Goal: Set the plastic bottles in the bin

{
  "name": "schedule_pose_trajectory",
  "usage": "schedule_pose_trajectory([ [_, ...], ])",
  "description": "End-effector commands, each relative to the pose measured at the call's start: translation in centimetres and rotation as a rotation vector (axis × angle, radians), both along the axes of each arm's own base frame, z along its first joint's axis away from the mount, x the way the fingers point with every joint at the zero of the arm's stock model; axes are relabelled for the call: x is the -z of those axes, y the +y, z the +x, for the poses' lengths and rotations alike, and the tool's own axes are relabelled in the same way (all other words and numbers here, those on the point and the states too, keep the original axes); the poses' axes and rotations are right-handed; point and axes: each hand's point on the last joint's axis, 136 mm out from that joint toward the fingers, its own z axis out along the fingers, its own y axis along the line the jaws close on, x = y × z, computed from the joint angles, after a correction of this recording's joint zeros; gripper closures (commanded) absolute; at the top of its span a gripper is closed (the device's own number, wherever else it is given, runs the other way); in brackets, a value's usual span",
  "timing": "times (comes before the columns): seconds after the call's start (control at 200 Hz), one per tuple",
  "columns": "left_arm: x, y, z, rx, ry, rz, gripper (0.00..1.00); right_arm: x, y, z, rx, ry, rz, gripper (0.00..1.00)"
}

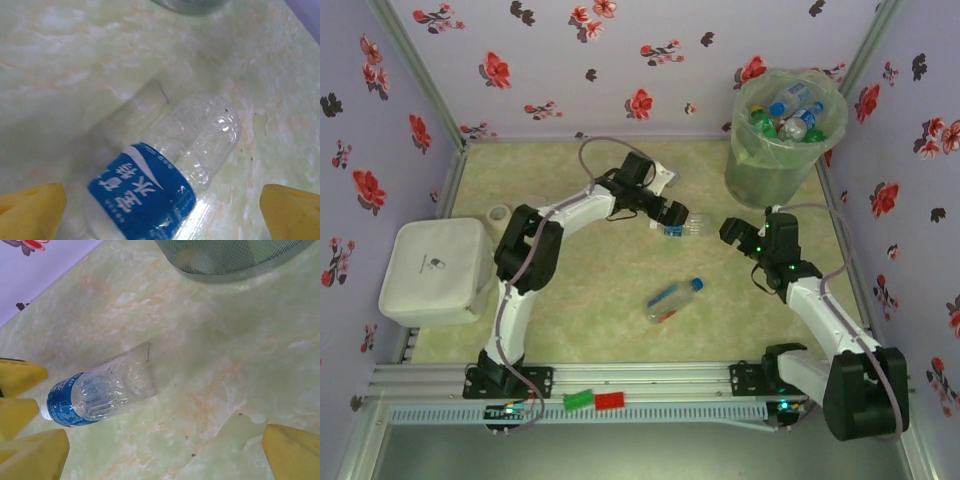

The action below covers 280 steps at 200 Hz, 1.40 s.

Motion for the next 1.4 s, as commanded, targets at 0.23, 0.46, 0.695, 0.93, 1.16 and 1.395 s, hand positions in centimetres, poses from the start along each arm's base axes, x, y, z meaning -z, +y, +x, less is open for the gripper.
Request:
schedule_pose_trajectory([
  [0.23, 4.0, 1.6, -4.1, 0.003, -0.001, 0.199, 0.0, -2.4, 1.0, 2.0, -0.017, -0.065, 0.037, 0.0],
  [0.46, 5.0, 2.0, -4.9, 0.016, -0.07, 0.285, 0.01, -1.8, 1.2, 2.2, -0.016, -0.037, 0.052, 0.0],
  [0.695, 5.2, -0.2, -4.4, 0.048, -0.077, 0.251, 0.02, -1.5, 1.3, 2.1, -0.013, -0.021, 0.07, 0.01],
  [0.93, 5.5, -1.4, -3.7, 0.059, -0.077, 0.231, 0.07, -2.2, 1.6, 2.2, -0.019, -0.021, 0.089, 0.0],
  [1.16, 5.5, -1.8, -3.5, 0.055, -0.079, 0.208, 0.33, -1.6, 2.1, 2.5, -0.016, -0.002, 0.134, 0.0],
  [1.395, 3.3, -1.4, -3.6, -0.008, -0.102, 0.128, 0.5, -2.7, 3.1, 2.7, -0.044, -0.038, 0.203, 0.01],
])
